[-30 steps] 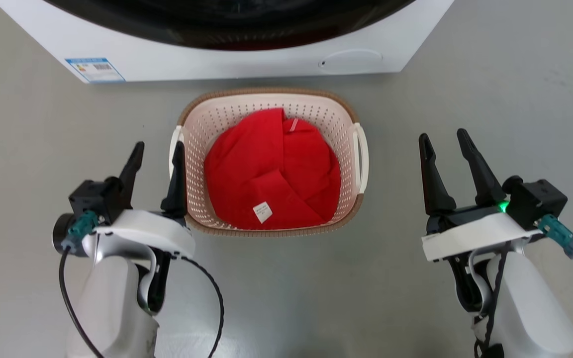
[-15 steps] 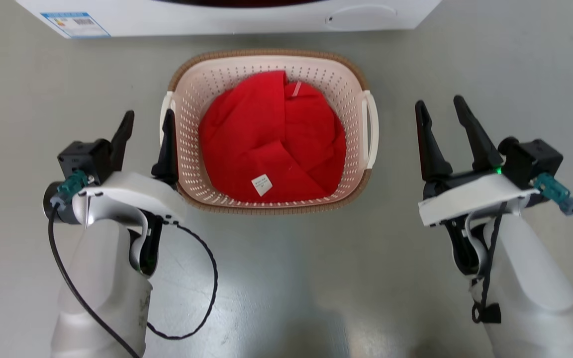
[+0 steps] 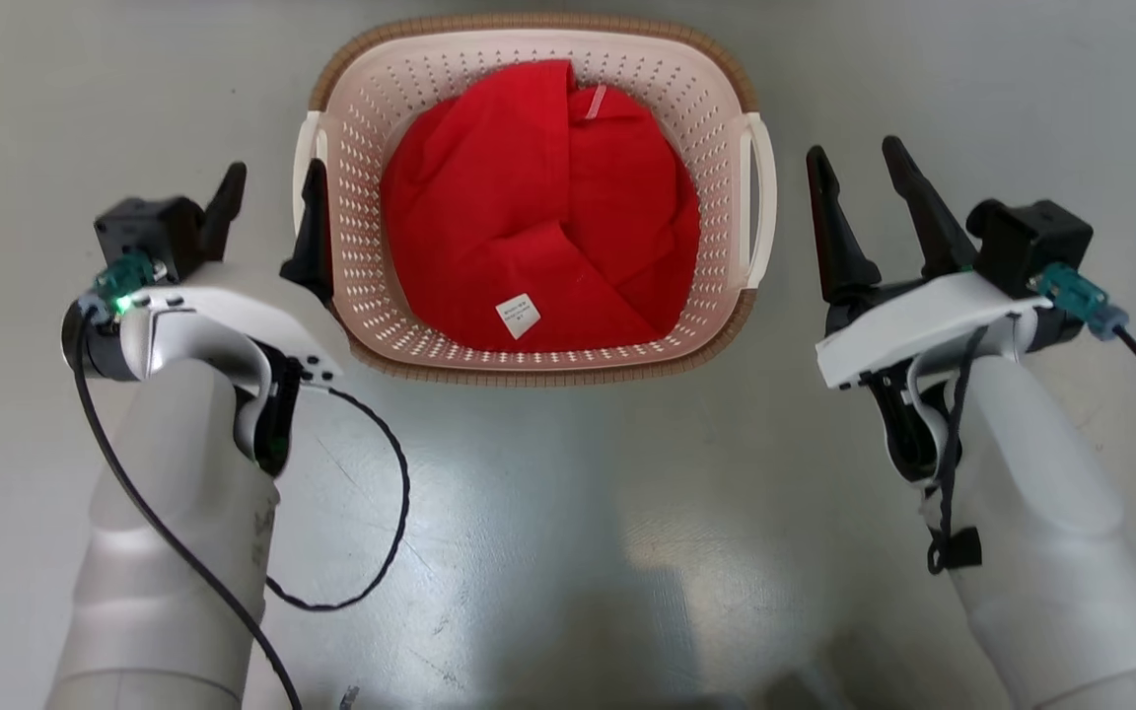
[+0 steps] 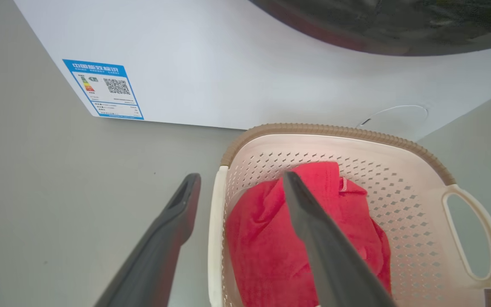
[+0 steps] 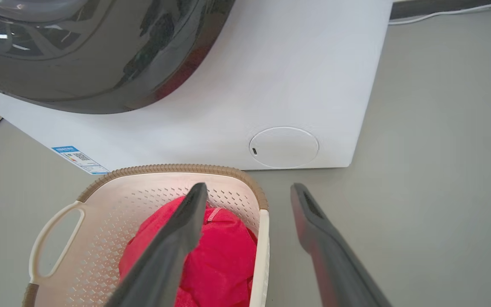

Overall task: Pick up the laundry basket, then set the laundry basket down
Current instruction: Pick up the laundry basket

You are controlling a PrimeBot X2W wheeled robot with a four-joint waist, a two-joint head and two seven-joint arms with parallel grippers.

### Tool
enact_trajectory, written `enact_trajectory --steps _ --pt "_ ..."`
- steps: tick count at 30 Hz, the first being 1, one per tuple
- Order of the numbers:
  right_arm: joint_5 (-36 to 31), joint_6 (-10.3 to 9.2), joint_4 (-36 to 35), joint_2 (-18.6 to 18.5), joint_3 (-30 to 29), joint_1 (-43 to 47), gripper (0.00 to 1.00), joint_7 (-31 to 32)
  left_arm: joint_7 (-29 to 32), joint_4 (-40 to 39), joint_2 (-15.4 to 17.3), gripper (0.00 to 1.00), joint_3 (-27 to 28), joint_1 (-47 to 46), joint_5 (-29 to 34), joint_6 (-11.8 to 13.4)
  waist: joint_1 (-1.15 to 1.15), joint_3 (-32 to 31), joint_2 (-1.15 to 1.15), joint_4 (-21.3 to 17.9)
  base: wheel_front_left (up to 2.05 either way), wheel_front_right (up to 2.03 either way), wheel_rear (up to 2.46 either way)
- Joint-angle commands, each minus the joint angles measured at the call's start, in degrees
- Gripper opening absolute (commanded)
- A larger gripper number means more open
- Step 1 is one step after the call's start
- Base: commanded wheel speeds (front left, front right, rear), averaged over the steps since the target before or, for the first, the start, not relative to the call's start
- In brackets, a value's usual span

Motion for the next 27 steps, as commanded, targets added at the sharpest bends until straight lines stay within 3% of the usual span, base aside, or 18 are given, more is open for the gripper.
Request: enact_trajectory --steps 1,14,27 --pt "1.0 0.41 0.8 0.6 1.6 -0.3 1.0 -0.5 -0.3 0.9 1.8 1.0 0.9 -1.0 -0.7 -0.3 0.0 0.6 0.0 -0.1 0.0 0.0 0.0" --pt "4.8 0.41 13.0 0.3 6.2 -9.3 1.0 -0.5 -0.3 13.8 3.1 1.0 -1.5 -9.7 -2.7 -0.4 0.0 4.2 0.0 0.6 0.0 0.0 0.0" --pt "9.2 0.41 20.1 0.2 10.3 -14.3 1.0 -0.5 -0.3 17.4 3.4 1.0 -4.3 -13.8 -3.4 -0.4 0.0 8.2 0.0 1.4 0.0 0.0 0.0"
